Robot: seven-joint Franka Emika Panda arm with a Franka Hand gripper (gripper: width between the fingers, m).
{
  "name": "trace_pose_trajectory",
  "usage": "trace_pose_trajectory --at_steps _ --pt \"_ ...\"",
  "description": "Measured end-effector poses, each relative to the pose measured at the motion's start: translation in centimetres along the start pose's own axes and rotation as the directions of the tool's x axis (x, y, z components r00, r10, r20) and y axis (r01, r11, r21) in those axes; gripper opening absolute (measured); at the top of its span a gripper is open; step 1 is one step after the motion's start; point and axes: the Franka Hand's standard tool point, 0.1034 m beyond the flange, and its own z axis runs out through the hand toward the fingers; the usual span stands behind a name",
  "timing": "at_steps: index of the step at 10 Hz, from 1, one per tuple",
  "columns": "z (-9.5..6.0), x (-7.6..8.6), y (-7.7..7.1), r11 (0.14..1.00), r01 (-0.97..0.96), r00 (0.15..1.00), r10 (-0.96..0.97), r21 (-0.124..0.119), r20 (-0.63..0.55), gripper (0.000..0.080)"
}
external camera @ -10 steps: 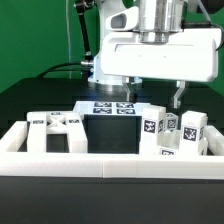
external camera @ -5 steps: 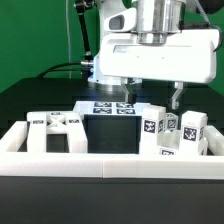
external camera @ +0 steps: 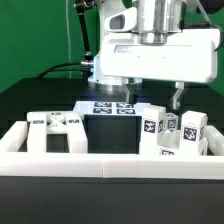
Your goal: Assemble chair
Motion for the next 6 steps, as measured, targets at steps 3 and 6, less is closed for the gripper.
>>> trace_pose_trajectory --at_steps 3,6 --pt "1.7 -1.0 0.3 1.0 0.014 1.0 -0.013 -0.024 0.008 0.0649" --pt "2.8 -1.9 0.3 0.999 0.02 1.0 -0.019 -0.042 0.018 0.0649"
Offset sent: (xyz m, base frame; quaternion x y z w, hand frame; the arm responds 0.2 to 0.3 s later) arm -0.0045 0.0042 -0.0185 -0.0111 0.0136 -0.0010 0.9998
